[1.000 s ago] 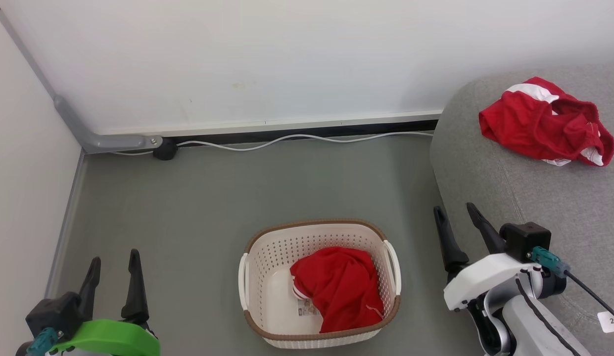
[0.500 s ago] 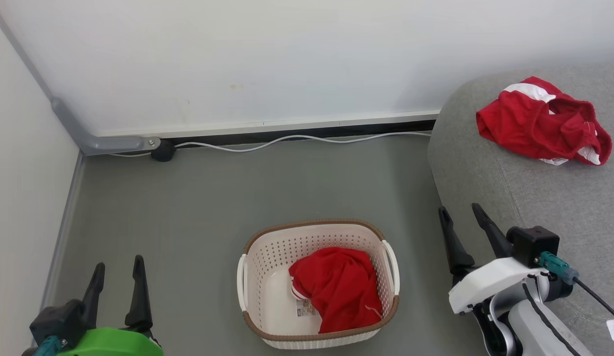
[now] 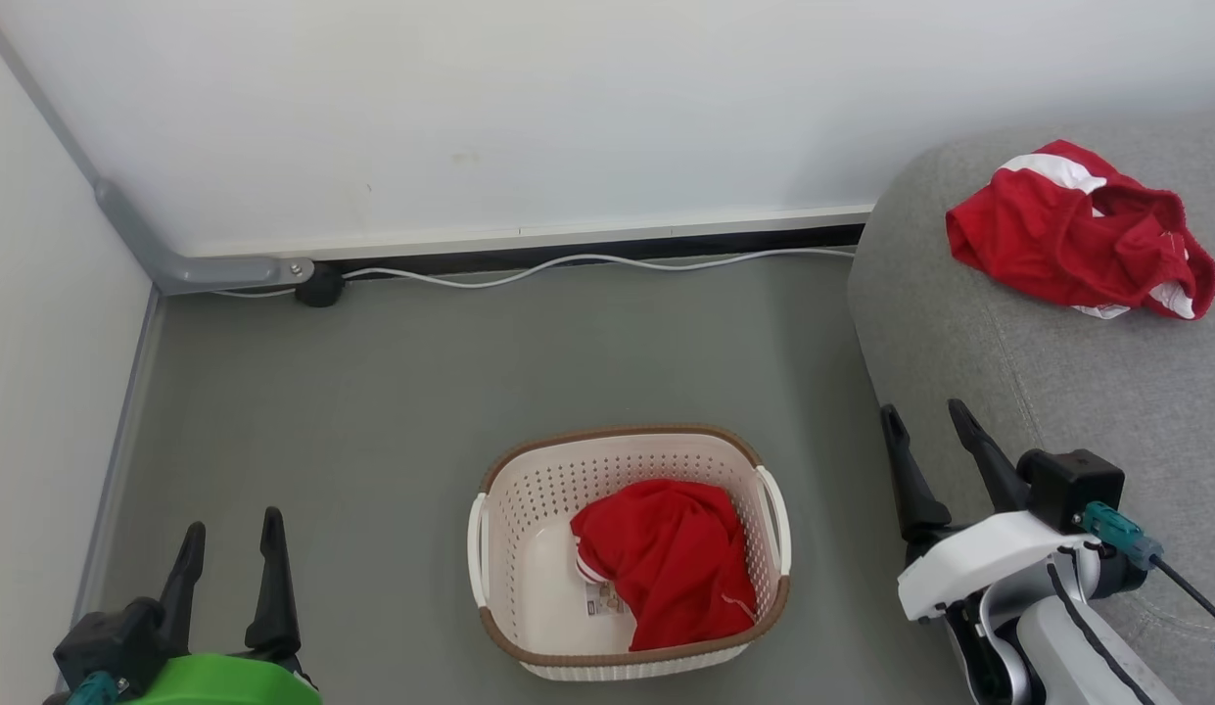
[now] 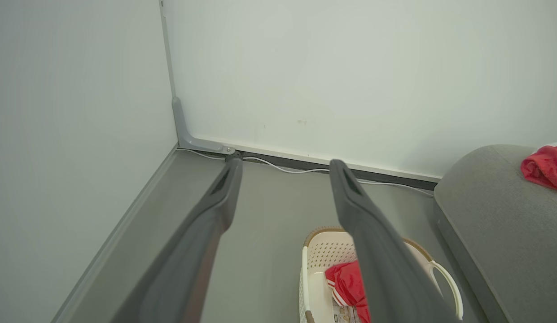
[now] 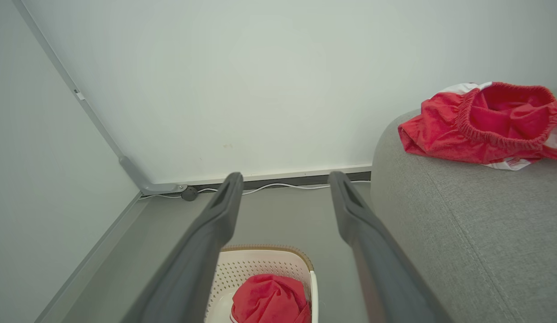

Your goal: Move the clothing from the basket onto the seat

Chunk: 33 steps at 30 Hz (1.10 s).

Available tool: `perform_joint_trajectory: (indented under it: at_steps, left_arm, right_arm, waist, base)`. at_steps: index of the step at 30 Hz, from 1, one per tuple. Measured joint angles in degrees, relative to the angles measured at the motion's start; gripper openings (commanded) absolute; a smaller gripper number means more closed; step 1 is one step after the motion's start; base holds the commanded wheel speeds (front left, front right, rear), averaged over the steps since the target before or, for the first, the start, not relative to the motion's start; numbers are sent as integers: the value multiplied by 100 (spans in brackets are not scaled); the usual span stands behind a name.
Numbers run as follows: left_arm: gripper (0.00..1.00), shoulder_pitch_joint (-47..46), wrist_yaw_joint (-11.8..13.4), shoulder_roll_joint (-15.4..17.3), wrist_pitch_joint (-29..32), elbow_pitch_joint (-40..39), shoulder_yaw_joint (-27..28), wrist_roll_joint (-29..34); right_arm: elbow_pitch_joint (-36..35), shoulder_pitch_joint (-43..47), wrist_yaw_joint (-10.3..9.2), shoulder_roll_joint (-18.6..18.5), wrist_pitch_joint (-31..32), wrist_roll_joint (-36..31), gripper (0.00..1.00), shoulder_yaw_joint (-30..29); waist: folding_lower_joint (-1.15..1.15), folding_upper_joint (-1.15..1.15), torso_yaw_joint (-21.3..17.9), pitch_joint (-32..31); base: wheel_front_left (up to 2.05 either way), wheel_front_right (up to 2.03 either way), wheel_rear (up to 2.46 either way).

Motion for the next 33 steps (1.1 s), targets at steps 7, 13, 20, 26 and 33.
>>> perform_joint_trajectory:
  at_steps: [7,13,20,26,33]
  left_arm:
    - [100,1,-8,-26,0,-98,30,18]
    - [100,-13,-92,-24,0,-111,-38,187]
    - [100,-438,-187,-21,23,-110,-292,314]
    - [100,-975,-245,-29,154,-76,-466,370]
    - [100,-1549,-310,-89,323,60,-678,603]
  right_arm:
    - [-136,35,-2,-9,-1,-16,100,-23]
    - [-260,7,-4,-12,-1,-44,100,-75]
    - [-413,-409,-67,-33,-1,-51,100,-243]
    - [-536,-870,-94,-46,-1,-51,100,-422]
    - [-661,-1438,-96,-108,-1,-103,100,-549]
  waist:
    - [0,0,-4,157]
    - [0,0,-16,372]
    - [0,0,-45,781]
    - [0,0,-92,1218]
    - [0,0,-167,1766]
  base:
    - [0,0,0]
    - [0,0,0]
    - [0,0,0]
    - [0,0,0]
    - [0,0,0]
